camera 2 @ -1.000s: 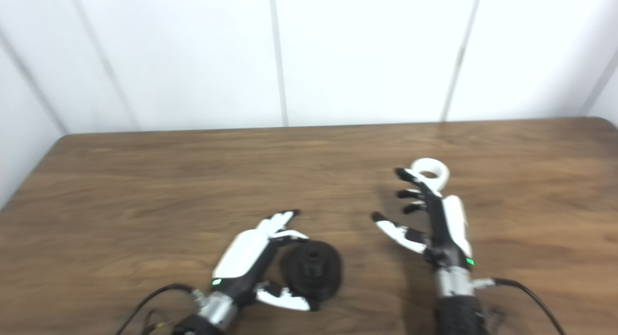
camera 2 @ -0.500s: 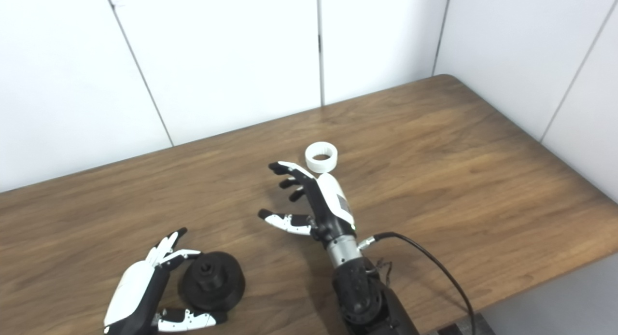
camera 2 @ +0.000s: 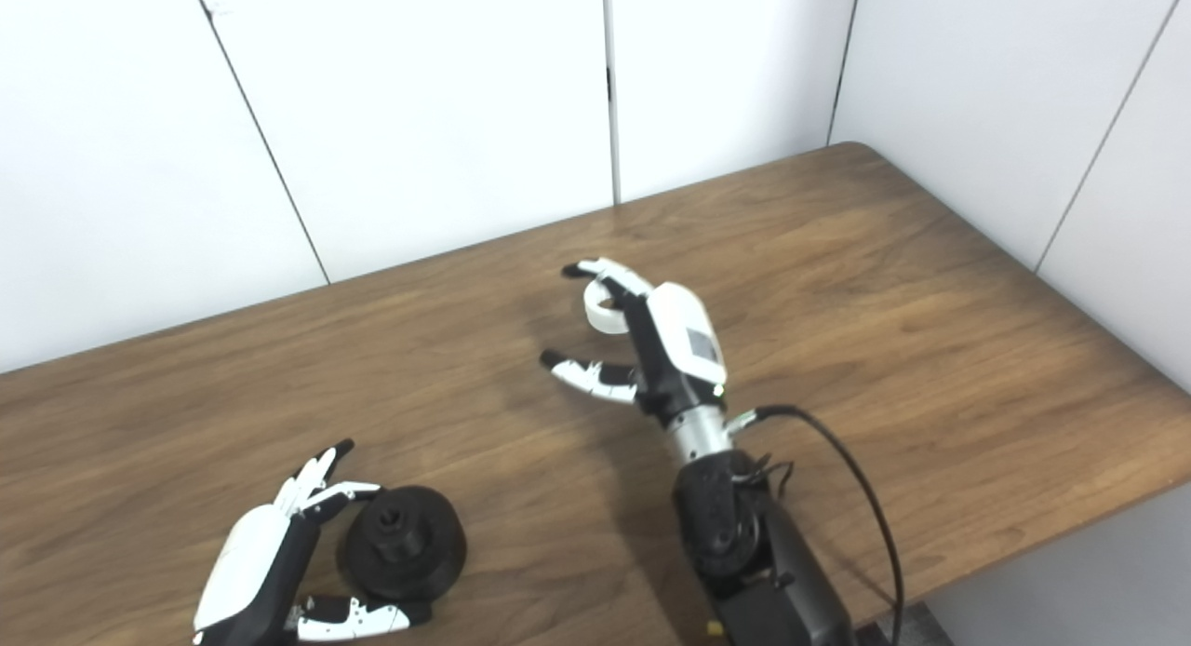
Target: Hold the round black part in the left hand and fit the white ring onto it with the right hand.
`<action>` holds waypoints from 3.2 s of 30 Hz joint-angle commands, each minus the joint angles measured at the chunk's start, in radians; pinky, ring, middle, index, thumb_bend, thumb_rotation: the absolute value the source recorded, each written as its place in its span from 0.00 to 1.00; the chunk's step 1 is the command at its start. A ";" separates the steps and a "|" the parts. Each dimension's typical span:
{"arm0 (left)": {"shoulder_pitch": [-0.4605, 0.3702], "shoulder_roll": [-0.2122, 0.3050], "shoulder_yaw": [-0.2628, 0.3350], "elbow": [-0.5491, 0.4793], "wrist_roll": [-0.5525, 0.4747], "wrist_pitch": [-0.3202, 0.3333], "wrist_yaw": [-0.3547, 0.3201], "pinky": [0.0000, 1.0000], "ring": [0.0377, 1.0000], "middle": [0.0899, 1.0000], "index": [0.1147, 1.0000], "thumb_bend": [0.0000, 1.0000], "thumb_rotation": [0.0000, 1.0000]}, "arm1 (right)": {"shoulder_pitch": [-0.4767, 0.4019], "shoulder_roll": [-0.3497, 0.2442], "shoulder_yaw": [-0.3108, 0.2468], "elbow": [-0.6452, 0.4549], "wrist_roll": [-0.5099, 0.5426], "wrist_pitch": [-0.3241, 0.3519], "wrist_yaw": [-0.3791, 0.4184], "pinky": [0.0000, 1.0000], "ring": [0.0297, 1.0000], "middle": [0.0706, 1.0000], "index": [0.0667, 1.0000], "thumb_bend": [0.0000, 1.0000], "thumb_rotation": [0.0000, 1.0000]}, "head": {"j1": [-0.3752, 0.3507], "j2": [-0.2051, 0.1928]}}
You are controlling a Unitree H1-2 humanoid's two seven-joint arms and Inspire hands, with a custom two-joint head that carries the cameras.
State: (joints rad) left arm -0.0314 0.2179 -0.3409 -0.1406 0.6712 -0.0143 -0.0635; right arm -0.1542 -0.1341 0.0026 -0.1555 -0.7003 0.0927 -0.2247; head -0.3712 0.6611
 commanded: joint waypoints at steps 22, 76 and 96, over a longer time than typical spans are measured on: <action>-0.003 0.009 0.006 -0.026 0.019 -0.009 -0.012 1.00 1.00 0.99 0.58 0.93 0.30 | -0.271 -0.239 0.059 0.142 -0.087 0.176 0.256 0.83 0.95 0.99 0.85 0.78 0.61 | 0.024 0.010; 0.004 -0.010 0.014 -0.063 0.022 0.020 -0.050 1.00 1.00 0.99 0.58 0.93 0.32 | -0.305 -0.314 0.188 0.347 -0.030 0.139 0.257 0.98 0.96 0.94 0.62 0.82 0.36 | 0.059 0.049; 0.012 -0.025 0.011 -0.074 0.035 0.031 -0.057 1.00 1.00 0.99 0.58 0.94 0.35 | -0.271 -0.223 0.166 0.395 0.004 0.111 0.079 1.00 0.94 0.88 0.46 0.53 0.15 | 0.074 0.065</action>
State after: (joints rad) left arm -0.0076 0.1921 -0.3337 -0.1881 0.6998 0.0199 -0.1275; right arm -0.4046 -0.3537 0.1741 0.2378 -0.6877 0.2200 -0.1164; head -0.2976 0.7256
